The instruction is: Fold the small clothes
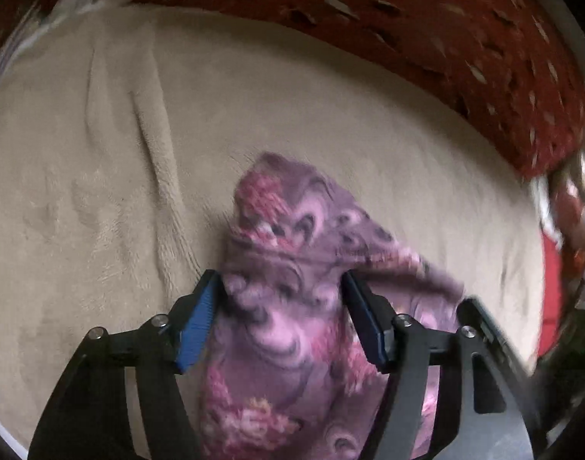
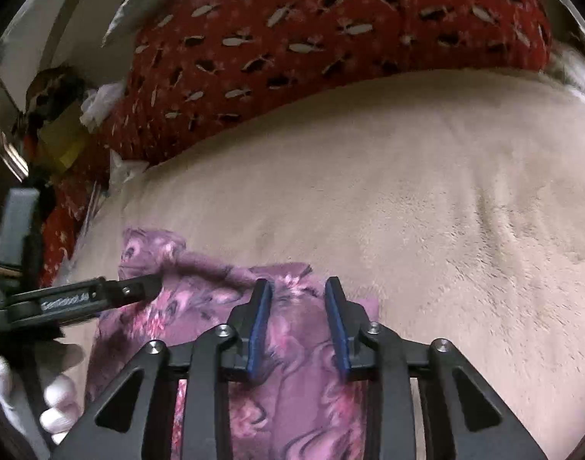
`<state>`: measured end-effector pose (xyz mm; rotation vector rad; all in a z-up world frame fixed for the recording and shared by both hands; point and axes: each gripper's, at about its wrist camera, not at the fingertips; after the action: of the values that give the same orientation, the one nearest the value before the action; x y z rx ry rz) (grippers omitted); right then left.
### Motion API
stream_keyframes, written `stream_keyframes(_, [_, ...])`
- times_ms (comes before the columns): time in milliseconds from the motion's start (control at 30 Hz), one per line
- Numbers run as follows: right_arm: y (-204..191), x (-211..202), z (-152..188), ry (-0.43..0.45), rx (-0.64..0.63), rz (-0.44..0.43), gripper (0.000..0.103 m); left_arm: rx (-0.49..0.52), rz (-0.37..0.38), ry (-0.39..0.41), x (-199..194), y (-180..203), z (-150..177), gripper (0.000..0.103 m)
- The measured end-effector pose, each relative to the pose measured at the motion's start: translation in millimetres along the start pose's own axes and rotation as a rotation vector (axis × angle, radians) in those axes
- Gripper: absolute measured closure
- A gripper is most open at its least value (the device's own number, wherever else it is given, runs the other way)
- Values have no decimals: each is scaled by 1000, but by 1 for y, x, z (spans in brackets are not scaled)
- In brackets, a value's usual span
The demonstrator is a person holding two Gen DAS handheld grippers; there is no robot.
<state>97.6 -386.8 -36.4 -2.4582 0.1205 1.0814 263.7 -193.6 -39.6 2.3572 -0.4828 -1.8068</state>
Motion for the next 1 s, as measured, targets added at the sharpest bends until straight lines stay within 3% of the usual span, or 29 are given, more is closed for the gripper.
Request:
stream_keyframes(100, [6, -14, -6, 3, 25, -27, 73, -10, 44, -18, -19, -8, -1, 52])
stream_keyframes(167, [4, -38, -1, 42, 12, -37, 67, 5, 61, 12, -41, -13, 9, 52])
stream_keyframes(300, [-5, -81, 35, 112, -47, -174, 67, 22, 119, 64, -72, -28, 54, 47])
stream_keyframes(367, [-9, -77, 57, 79, -101, -141, 69, -11, 94, 28, -57, -37, 77, 47])
stream_keyframes(433, [-7, -53, 78, -36, -158, -42, 70, -32, 100, -43, -42, -41, 87, 44])
stream_keyframes(567, [0, -76, 79, -4, -55, -45, 65, -3, 93, 12, -77, -41, 103, 45])
stream_keyframes(700, [-14, -103, 95, 16, -95, -110, 65, 27, 81, 27, -89, -44, 126, 45])
stream_keyframes(767, [-19, -94, 107, -37, -133, -59, 65, 30, 37, -23, -71, -48, 136, 43])
stream_keyframes(833, [-18, -81, 117, -85, -156, -9, 61, 14, 45, -38, -66, -53, 140, 40])
stream_keyframes(900, [-11, -90, 117, -71, -97, -2, 53, 5, 65, -38, -78, -58, 145, 40])
stream_keyframes(1000, [-5, -110, 120, -46, -61, 3, 53, 32, 54, -4, -93, -63, 155, 37])
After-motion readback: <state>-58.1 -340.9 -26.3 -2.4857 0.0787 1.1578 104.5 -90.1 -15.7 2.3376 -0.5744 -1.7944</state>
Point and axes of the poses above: each gripper's, at about its wrist camera, not at the fingertips, and x roughly the way its jaws point, y to its right, z to its underside, and after that the axes turned 6 degrees about -x, right-handed
